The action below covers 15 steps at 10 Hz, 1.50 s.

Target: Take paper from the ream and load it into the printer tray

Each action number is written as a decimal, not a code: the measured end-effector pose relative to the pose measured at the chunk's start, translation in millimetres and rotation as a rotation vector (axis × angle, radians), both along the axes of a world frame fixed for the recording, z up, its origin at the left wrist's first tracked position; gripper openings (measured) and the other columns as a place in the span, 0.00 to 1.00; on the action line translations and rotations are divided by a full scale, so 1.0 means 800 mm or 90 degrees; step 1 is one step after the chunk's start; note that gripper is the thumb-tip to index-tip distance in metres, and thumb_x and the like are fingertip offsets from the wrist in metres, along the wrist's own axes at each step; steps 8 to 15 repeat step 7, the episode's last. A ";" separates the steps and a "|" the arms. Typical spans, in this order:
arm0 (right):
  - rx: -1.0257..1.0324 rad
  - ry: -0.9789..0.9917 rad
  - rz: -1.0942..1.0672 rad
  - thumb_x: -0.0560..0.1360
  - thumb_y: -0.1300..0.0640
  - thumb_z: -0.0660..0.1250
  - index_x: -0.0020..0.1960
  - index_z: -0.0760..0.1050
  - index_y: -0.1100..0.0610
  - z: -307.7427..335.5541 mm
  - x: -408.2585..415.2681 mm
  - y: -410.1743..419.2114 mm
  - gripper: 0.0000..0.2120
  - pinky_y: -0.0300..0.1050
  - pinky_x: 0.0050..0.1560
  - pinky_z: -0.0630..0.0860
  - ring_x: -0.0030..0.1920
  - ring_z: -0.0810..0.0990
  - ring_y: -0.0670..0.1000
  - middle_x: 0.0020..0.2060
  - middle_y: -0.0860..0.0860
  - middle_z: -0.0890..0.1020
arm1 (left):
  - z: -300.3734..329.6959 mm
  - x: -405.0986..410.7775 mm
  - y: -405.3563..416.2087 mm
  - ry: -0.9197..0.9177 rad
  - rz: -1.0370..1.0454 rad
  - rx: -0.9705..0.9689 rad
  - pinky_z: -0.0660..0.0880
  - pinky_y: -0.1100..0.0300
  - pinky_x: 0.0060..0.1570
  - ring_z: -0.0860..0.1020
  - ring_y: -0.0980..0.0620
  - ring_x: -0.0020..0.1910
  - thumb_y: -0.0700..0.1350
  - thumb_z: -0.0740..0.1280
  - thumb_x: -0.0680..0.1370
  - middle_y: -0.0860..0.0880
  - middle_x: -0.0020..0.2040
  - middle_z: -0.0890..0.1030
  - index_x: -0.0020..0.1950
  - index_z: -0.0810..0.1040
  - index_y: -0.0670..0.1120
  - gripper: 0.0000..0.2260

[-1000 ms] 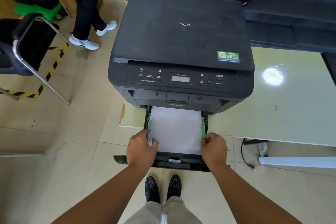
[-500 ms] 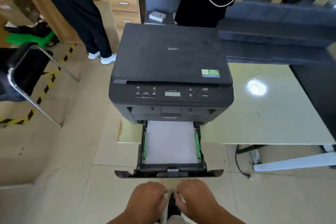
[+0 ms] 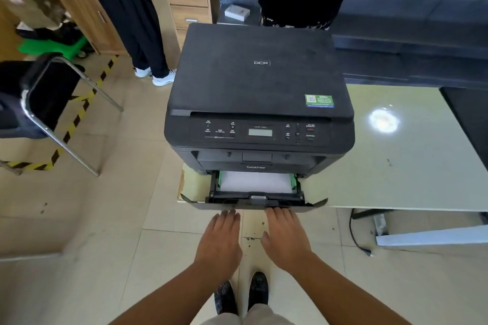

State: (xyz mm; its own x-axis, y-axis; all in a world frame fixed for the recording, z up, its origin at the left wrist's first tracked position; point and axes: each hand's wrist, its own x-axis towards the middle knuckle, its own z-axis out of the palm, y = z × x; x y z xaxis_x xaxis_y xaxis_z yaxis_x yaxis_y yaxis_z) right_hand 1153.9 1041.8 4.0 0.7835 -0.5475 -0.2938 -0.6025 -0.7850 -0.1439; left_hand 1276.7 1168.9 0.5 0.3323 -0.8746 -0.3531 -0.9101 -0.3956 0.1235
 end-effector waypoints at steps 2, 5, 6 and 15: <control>0.007 0.023 0.007 0.77 0.51 0.62 0.71 0.65 0.59 0.007 0.040 -0.052 0.25 0.53 0.73 0.65 0.65 0.72 0.57 0.64 0.56 0.76 | 0.016 0.032 -0.050 0.019 0.042 -0.072 0.52 0.52 0.76 0.59 0.46 0.75 0.48 0.59 0.79 0.45 0.77 0.61 0.77 0.55 0.43 0.29; 0.092 0.109 -0.023 0.75 0.47 0.65 0.71 0.60 0.59 0.013 0.084 -0.084 0.30 0.53 0.70 0.64 0.65 0.68 0.59 0.66 0.57 0.70 | 0.013 0.053 -0.070 0.024 0.053 -0.059 0.53 0.52 0.75 0.61 0.45 0.74 0.49 0.58 0.79 0.44 0.76 0.64 0.78 0.53 0.41 0.30; 0.097 0.104 -0.035 0.78 0.47 0.64 0.71 0.63 0.59 0.023 0.083 -0.083 0.27 0.53 0.69 0.67 0.67 0.70 0.58 0.67 0.57 0.72 | 0.011 0.051 -0.068 0.027 0.051 -0.052 0.54 0.52 0.75 0.62 0.45 0.73 0.49 0.58 0.79 0.45 0.75 0.65 0.78 0.55 0.42 0.29; 0.289 0.011 -0.105 0.79 0.49 0.66 0.64 0.76 0.56 0.051 0.064 -0.090 0.17 0.54 0.63 0.76 0.59 0.80 0.53 0.59 0.53 0.82 | 0.014 0.046 -0.058 0.047 0.044 -0.041 0.58 0.52 0.73 0.66 0.45 0.70 0.49 0.59 0.78 0.45 0.72 0.69 0.76 0.60 0.44 0.26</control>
